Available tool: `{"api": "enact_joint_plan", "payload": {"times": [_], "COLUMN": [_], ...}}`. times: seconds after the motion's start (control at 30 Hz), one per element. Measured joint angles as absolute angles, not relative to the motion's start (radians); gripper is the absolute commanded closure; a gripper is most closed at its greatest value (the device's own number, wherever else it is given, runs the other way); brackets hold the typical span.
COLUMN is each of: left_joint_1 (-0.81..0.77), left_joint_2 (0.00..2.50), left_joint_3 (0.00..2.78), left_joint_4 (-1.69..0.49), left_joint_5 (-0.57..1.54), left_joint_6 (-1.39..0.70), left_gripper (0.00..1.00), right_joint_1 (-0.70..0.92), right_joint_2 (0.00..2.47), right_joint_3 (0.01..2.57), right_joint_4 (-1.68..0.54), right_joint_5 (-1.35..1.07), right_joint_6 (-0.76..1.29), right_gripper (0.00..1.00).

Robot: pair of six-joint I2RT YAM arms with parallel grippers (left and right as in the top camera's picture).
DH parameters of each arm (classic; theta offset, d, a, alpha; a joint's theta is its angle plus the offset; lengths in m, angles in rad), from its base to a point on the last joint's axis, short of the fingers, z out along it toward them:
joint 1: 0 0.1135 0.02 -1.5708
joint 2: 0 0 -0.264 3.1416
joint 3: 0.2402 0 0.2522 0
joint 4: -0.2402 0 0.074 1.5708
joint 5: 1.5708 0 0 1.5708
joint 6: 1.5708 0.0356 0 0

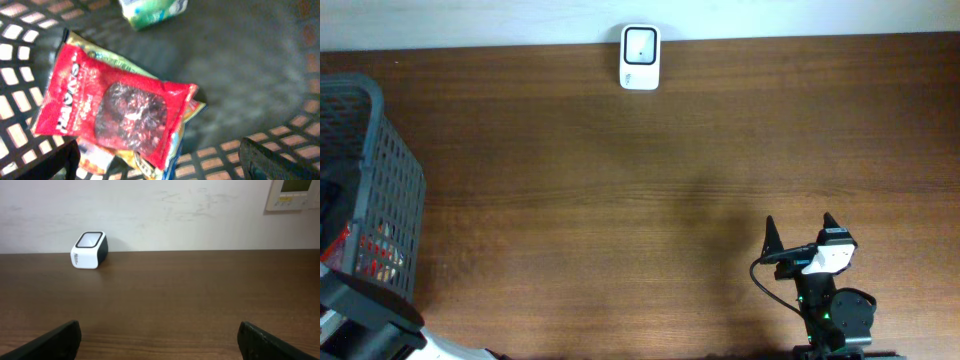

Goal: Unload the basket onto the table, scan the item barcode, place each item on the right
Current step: 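Reach the left gripper into the grey basket toward the packages, then grasp the red snack bag with the left gripper and place it mid-table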

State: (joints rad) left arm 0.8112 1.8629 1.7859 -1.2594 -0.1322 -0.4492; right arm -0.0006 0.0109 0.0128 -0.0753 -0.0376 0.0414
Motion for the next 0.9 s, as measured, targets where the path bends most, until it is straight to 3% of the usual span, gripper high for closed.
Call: {"api": "enact_joint_plan", "payload": {"times": [0.37,0.43,0.5,0.63,0.7,0.9], "left_joint_1": [0.811,0.811,0.811,0.817,0.817,0.82], "left_joint_2": [1.869,1.872,1.885,1.894,1.894,1.904], "left_joint_3": [1.451,1.443,1.443,1.444,1.444,1.489], "left_joint_4": [-0.951,-0.932,-0.929,-0.922,-0.923,-0.989], "left_joint_5": [-0.144,-0.148,-0.166,-0.192,-0.204,-0.188], "left_joint_6": [-0.363,-0.348,-0.322,-0.307,-0.299,-0.294], "left_gripper": [0.0,0.16,0.57,0.92,1.0,1.0], "right_joint_1": [-0.001,-0.001,-0.001,-0.001,-0.001,-0.001], "right_joint_2": [0.011,0.011,0.011,0.011,0.011,0.011], "right_joint_3": [0.013,0.013,0.013,0.013,0.013,0.013], "right_joint_4": [-0.075,-0.075,-0.075,-0.075,-0.075,-0.075], "right_joint_5": [-0.038,-0.038,-0.038,-0.038,-0.038,-0.038], "right_joint_6": [0.042,0.041,0.041,0.041,0.041,0.041], "right_gripper": [0.01,0.01,0.01,0.01,0.01,0.01]}}
